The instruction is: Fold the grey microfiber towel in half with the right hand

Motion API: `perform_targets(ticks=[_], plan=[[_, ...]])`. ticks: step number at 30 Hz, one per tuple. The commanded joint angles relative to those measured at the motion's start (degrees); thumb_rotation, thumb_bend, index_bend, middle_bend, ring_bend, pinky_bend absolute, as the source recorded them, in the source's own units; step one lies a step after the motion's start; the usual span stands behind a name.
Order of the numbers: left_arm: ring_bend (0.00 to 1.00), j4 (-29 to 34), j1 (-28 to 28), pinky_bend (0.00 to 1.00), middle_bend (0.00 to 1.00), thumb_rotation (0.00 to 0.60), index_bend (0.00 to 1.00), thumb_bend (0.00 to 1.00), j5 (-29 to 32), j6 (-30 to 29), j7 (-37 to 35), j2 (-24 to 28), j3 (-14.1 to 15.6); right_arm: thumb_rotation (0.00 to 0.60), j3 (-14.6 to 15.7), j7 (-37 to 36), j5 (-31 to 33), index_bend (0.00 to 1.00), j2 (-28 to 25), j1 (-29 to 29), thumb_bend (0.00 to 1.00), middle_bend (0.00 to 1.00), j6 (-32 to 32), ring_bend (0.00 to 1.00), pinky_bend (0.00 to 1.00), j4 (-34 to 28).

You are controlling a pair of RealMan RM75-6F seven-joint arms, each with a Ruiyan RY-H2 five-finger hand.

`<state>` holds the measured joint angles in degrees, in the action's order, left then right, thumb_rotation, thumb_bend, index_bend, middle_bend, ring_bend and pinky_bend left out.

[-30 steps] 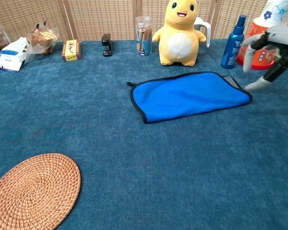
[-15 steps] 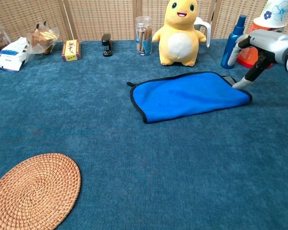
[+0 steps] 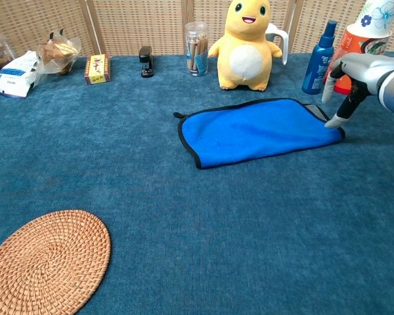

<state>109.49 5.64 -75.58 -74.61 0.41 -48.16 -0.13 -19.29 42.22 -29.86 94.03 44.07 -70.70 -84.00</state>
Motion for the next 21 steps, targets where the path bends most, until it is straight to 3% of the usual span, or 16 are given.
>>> perform_targets(ticks=[1,9,21], plan=[[0.00,-0.05,0.03,0.00,0.00,0.600,0.00,0.10,0.06,0.07,-0.17,0.07,-0.04,0.600,-0.79,2.25,3.20,0.46,1.38,1.00,0.03,0.00,-0.41,0.00,0.07,1.40],[0.00,-0.20,0.29,0.00,0.00,0.600,0.00,0.10,0.21,0.72,-0.56,0.16,-0.04,0.600,-3.39,5.35,8.93,0.47,2.26,2.45,0.03,0.00,-1.25,0.00,0.07,1.48],[0.00,-0.34,0.27,0.00,0.00,0.600,0.00,0.10,0.08,0.83,-1.27,0.39,0.02,0.600,-4.79,10.97,15.43,0.45,4.80,4.60,0.03,0.00,-1.90,0.00,0.07,6.41]])
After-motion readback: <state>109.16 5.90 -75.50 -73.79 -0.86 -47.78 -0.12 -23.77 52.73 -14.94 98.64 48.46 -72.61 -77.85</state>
